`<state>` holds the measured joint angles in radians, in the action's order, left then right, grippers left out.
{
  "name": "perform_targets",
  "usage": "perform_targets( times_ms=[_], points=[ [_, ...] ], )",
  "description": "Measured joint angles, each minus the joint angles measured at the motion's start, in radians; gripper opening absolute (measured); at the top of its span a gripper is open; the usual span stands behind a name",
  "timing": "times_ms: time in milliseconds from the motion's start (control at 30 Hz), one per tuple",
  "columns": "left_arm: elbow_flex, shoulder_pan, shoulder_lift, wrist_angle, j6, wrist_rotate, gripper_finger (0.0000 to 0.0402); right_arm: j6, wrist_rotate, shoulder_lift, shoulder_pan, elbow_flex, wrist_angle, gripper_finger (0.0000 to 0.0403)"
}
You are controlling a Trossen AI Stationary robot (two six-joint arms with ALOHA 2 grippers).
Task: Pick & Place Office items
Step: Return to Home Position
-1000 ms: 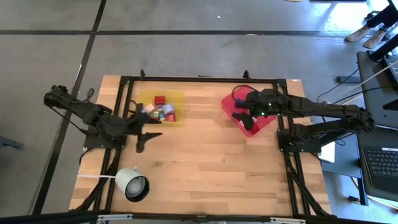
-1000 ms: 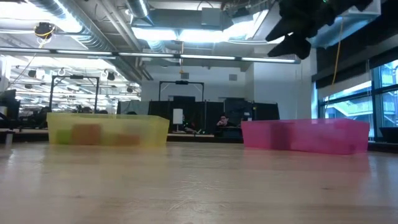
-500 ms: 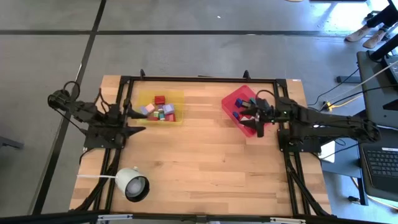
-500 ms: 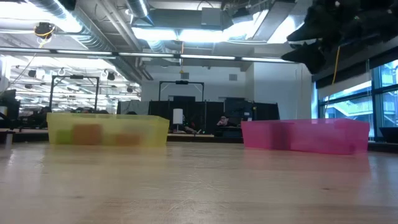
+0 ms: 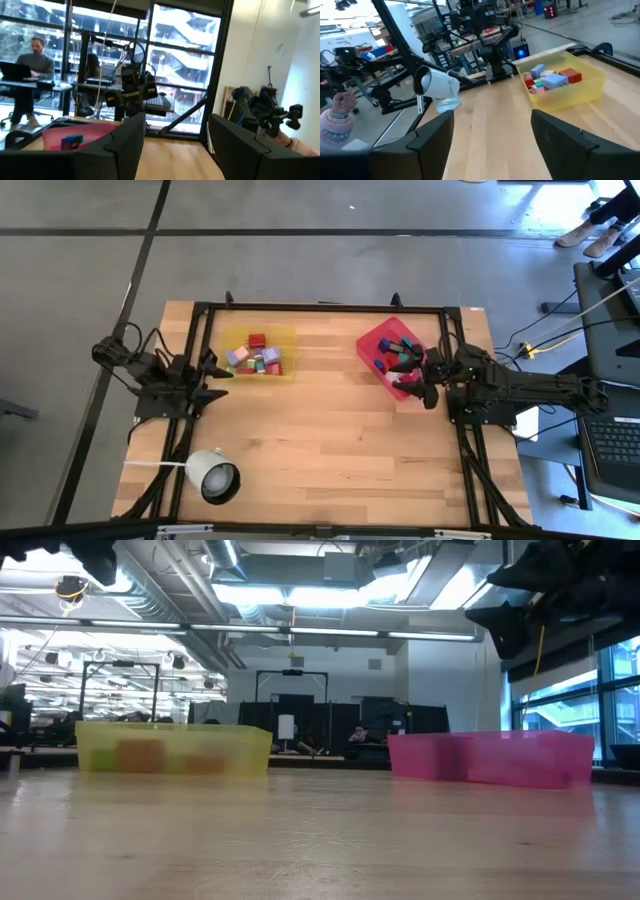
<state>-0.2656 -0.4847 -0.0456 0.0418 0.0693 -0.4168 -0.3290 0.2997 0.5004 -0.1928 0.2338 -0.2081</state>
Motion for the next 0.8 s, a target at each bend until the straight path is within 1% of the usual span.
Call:
perform_targets(
  times_ms=[233,400,600,800],
  points=[
    [0.085,0.0,0.042,0.077,-0.004,-0.006,0.0214,-0.004,0.0,-0.013,0.0,-0.09,-0.132,0.0269],
    [0.14,0.004,0.043,0.125,0.001,-0.007,0.0214,-0.029,0.002,-0.013,0.0,-0.153,-0.226,0.0269],
    [0.187,0.034,0.043,0.187,0.014,-0.01,0.0214,-0.052,0.004,-0.013,0.0,-0.208,-0.328,0.0269],
    [0.209,0.075,0.043,0.187,0.041,-0.011,0.0214,-0.074,0.004,-0.012,0.0,-0.219,-0.345,0.0269]
  ],
)
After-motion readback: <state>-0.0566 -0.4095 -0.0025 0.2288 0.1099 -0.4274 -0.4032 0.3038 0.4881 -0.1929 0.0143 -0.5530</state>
